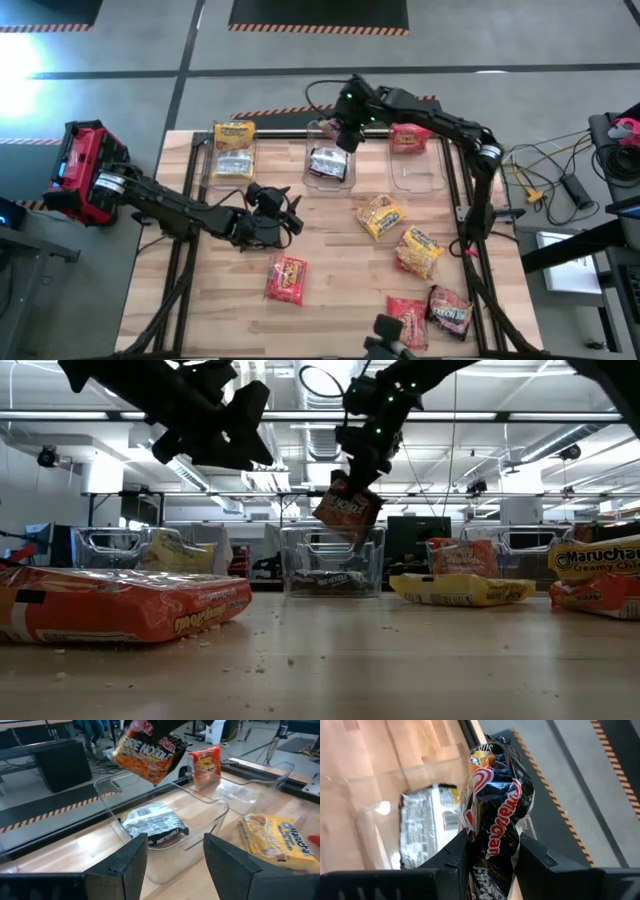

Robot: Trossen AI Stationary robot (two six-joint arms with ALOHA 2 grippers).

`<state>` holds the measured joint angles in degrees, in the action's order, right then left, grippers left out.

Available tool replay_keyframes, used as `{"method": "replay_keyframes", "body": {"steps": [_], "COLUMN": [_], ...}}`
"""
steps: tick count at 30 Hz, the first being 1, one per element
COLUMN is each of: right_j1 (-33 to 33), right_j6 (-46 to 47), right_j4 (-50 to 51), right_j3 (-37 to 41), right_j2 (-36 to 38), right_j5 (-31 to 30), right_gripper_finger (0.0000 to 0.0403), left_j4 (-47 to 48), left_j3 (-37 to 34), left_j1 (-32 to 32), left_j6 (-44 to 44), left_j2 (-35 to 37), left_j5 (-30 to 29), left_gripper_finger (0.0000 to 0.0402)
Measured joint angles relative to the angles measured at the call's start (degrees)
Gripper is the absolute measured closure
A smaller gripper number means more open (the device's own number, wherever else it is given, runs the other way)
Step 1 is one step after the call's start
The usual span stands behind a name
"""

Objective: Sort Maruchan noodles
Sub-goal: Put the black noodle pack into the middle transparent bin

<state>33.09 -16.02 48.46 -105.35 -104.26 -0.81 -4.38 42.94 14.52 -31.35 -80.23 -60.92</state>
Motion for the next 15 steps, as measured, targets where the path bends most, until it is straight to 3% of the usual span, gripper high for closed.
{"method": "replay_keyframes", "body": {"steps": [8, 15], "right_j1": [0.7, 1.1], "right_j6": [-8.4, -14.3], "right_j4": [10.6, 12.7], "right_j3": [-11.6, -17.2], "right_j2": [-8.2, -14.7], "right_j5": [2.3, 4.4], "right_gripper_finger": [0.0296, 0.0296], "left_j4": [0.4, 0.4], "left_j3": [0.0, 0.0], "left_j1": [0.0, 0.0], "left_j6": [-0.3, -0.3], "left_j2": [0.0, 0.0], "left_j5": [-2.7, -5.3], "left_gripper_finger": [0.0226, 0.0225]}}
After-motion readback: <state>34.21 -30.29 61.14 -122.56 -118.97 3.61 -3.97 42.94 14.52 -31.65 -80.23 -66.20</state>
